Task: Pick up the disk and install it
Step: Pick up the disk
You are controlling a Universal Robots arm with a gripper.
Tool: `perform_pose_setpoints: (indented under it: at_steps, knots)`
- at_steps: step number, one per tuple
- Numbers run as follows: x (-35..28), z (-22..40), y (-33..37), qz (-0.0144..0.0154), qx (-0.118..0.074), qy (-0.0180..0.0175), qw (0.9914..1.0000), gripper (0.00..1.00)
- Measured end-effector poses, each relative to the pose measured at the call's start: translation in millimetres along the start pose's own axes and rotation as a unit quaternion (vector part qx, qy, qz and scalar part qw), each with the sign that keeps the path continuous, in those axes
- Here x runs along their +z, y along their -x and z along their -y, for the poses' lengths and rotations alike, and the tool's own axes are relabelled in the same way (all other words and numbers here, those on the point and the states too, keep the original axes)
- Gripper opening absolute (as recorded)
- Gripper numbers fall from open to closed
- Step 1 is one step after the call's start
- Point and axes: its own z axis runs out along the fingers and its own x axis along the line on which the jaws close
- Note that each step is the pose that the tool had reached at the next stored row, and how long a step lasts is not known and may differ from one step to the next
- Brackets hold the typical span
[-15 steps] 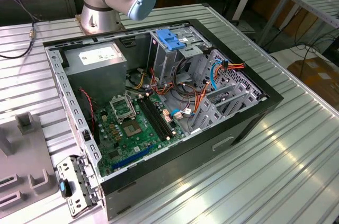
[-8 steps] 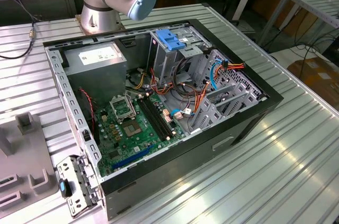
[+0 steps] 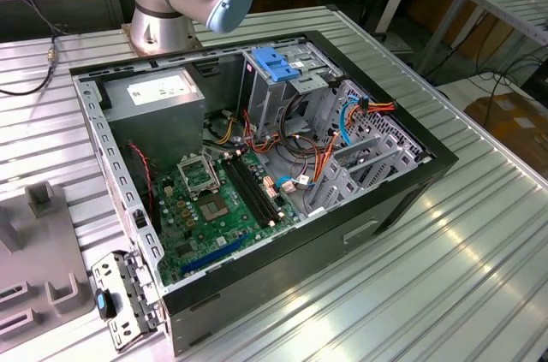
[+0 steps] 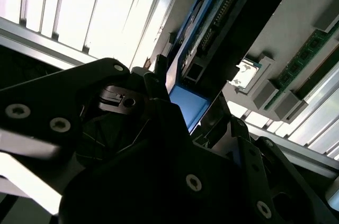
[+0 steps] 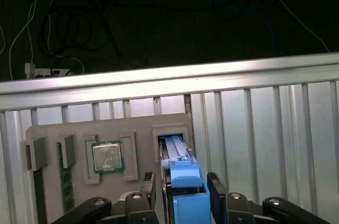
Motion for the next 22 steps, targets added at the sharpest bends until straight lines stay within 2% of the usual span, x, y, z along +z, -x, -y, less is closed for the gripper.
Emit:
perform_pose_setpoints:
  at_steps: [9, 10, 22]
  knots:
    - [0.3, 0.0, 0.6, 0.0000, 0.000, 0.0000, 1.00000, 0.50]
    - [0.3, -0.1, 0.6, 0.0000, 0.000, 0.0001, 1.00000, 0.43]
    - [0.5, 0.1, -1.5, 0.0000, -0.001, 0.0000, 1.00000, 0.43]
